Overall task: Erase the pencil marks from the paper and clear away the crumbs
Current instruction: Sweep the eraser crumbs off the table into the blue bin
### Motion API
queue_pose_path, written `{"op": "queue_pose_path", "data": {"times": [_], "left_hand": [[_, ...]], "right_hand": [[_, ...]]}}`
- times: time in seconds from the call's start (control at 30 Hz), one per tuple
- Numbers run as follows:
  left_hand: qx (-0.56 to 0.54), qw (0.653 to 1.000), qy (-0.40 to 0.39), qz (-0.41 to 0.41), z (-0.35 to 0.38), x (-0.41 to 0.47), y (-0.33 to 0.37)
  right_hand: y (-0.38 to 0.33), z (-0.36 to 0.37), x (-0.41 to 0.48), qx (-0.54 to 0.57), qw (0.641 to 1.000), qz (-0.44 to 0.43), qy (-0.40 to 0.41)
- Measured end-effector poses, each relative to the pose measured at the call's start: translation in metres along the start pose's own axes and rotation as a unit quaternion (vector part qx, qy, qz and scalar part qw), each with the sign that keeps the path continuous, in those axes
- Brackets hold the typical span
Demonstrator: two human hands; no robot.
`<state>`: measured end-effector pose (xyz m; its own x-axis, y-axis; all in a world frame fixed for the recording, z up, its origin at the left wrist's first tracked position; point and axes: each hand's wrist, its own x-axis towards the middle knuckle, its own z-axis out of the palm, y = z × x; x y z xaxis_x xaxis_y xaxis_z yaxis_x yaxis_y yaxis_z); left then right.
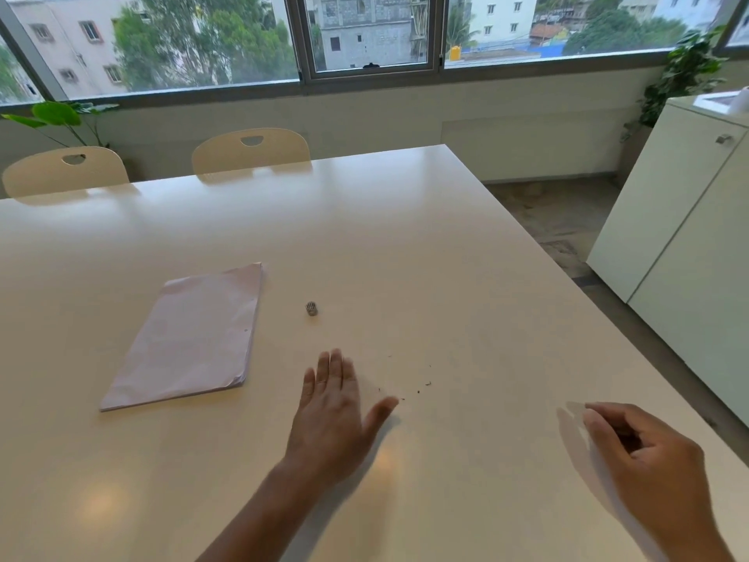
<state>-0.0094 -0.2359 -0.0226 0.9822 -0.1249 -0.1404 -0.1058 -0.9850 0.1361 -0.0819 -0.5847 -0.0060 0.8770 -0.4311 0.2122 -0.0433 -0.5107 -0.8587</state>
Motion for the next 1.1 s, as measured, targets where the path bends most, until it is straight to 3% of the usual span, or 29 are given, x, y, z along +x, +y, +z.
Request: {"op": "queue_pose_path", "data": {"times": [0.1, 0.23, 0.47, 0.53, 0.63, 0.73, 0.8, 1.1], "left_hand": [[0.016, 1.0, -0.011, 0.008, 0.006, -0.003, 0.025], [-0.016, 0.995, -0.01, 0.094, 0.012, 0.002, 0.089], [-0.165, 0.96, -0.029, 0.225, -0.003, 0.019, 0.146], [-0.179, 0.96, 0.002, 0.217, -0.012, 0.024, 0.132], [-0.127, 0.983, 0.037, 0.127, -0.02, 0.036, 0.089], [-0.058, 0.998, 0.023, 0.026, -0.016, 0.042, 0.043], [-0.026, 1.0, 0.005, 0.002, -0.009, 0.041, 0.031], [-0.021, 0.993, 0.014, 0.112, 0.011, 0.031, 0.136]], "right_hand": [[0.0, -0.001, 0.0, 0.0, 1.0, 0.001, -0.003], [-0.004, -0.001, -0.001, 0.017, 1.0, 0.016, -0.005], [-0.011, -0.006, -0.004, -0.003, 1.0, 0.011, -0.011], [-0.011, -0.006, -0.003, -0.003, 1.0, 0.009, -0.008], [-0.007, -0.007, -0.003, 0.001, 1.0, 0.01, -0.01], [-0.002, -0.007, 0.0, 0.013, 1.0, 0.013, -0.015], [0.002, -0.007, 0.002, 0.022, 0.999, 0.015, -0.021], [0.021, -0.025, 0.026, 0.177, 0.98, 0.07, -0.055]]}}
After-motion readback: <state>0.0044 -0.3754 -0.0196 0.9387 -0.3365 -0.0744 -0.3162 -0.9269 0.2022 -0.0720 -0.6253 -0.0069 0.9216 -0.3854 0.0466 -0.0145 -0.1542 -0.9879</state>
